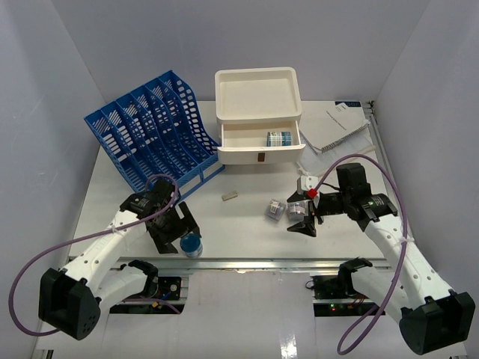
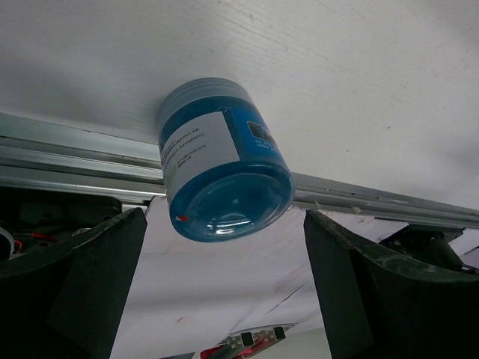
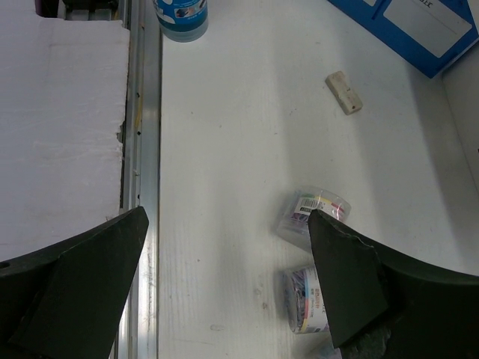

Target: Organize the desk

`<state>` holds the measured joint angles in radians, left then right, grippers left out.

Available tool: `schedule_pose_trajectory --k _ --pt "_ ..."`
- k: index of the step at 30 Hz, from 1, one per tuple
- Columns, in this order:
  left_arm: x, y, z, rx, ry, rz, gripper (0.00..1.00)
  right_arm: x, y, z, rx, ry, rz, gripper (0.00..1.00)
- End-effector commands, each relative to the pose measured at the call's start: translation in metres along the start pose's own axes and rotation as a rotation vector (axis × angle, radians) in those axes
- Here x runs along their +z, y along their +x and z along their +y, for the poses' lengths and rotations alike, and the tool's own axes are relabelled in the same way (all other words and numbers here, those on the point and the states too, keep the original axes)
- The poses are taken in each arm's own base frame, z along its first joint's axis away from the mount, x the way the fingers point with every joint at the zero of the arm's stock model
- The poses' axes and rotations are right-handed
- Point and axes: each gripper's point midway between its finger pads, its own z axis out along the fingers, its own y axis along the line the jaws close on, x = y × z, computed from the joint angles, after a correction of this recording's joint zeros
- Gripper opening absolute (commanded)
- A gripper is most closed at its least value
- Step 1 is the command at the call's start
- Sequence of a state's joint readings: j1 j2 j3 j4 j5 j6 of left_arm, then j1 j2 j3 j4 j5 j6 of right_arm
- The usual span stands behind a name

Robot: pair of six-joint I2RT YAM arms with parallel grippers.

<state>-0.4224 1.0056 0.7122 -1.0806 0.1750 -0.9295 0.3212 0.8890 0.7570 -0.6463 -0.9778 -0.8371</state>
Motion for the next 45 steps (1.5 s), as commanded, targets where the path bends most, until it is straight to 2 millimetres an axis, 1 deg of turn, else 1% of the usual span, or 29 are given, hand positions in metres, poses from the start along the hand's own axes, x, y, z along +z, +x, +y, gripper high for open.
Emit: schedule_pose_trajectory --k 1,3,5,9,10,11,13,14,15,17,18,20,22,24,26,29,32,36,38,43,45 --pt "0.013 0.004 -0.010 0.051 0.039 0.040 0.95 0.001 -0.002 0.004 -0.024 -0.020 -0.033 0.94" --pt "0.018 0.004 -0.009 0.060 0.031 0.051 0.92 0.002 0.000 0.005 -0.018 -0.023 -0.033 0.94" --pt "0.022 0.005 -0.008 0.066 0.022 0.058 0.85 0.003 0.002 0.005 -0.013 -0.027 -0.032 0.94" --pt "0.031 0.009 -0.004 0.071 0.011 0.076 0.79 0.005 0.006 0.005 -0.011 -0.041 -0.029 0.94" --pt "0.032 0.009 -0.004 0.073 0.013 0.077 0.78 0.006 0.007 0.007 -0.026 -0.053 -0.034 0.94" --pt "0.034 0.010 -0.003 0.076 0.013 0.080 0.75 0.006 0.008 0.011 -0.050 -0.070 -0.039 0.94" --pt "0.036 0.011 -0.003 0.078 0.017 0.084 0.70 0.006 0.013 0.024 -0.065 -0.120 -0.040 0.94" --pt "0.036 0.010 -0.004 0.080 0.023 0.082 0.61 0.005 0.014 0.029 -0.088 -0.141 -0.045 0.94" --pt "0.036 0.009 -0.006 0.081 0.033 0.076 0.56 0.005 0.015 0.029 -0.153 -0.150 -0.044 0.94" --pt "0.037 0.008 -0.009 0.084 0.046 0.073 0.46 0.004 0.023 0.026 -0.214 -0.146 -0.007 0.94" --pt "0.037 0.009 -0.011 0.090 0.057 0.077 0.40 0.004 0.027 0.024 -0.226 -0.142 0.015 0.94" --pt "0.038 0.009 -0.015 0.098 0.078 0.088 0.32 0.004 0.033 0.017 -0.231 -0.135 0.058 0.94" --pt "0.036 0.010 -0.022 0.117 0.111 0.092 0.23 0.004 0.032 0.015 -0.215 -0.147 0.070 0.95" --pt "0.031 0.008 -0.032 0.147 0.156 0.086 0.15 0.005 0.027 0.014 -0.197 -0.164 0.060 0.95" --pt "0.022 0.008 -0.043 0.175 0.211 0.087 0.09 0.006 0.023 0.013 -0.183 -0.171 0.048 0.95" --pt "0.008 0.004 -0.065 0.231 0.312 0.064 0.05 0.008 0.016 0.009 -0.171 -0.171 0.029 0.95" --pt "-0.006 0.005 -0.085 0.272 0.425 0.057 0.00 0.010 0.013 0.008 -0.150 -0.179 0.015 0.96" --pt "-0.013 0.006 -0.105 0.307 0.554 0.056 0.00 0.016 0.010 0.008 -0.092 -0.207 -0.006 0.96" --pt "-0.019 0.008 -0.118 0.333 0.643 0.052 0.00 0.018 0.005 0.007 -0.054 -0.220 -0.024 0.97" --pt "-0.047 0.009 -0.152 0.441 0.880 0.013 0.00 0.023 -0.010 0.000 0.063 -0.237 -0.065 0.99" --pt "-0.061 0.005 -0.165 0.484 0.955 -0.035 0.00 0.025 -0.017 -0.012 0.072 -0.204 -0.074 1.00"
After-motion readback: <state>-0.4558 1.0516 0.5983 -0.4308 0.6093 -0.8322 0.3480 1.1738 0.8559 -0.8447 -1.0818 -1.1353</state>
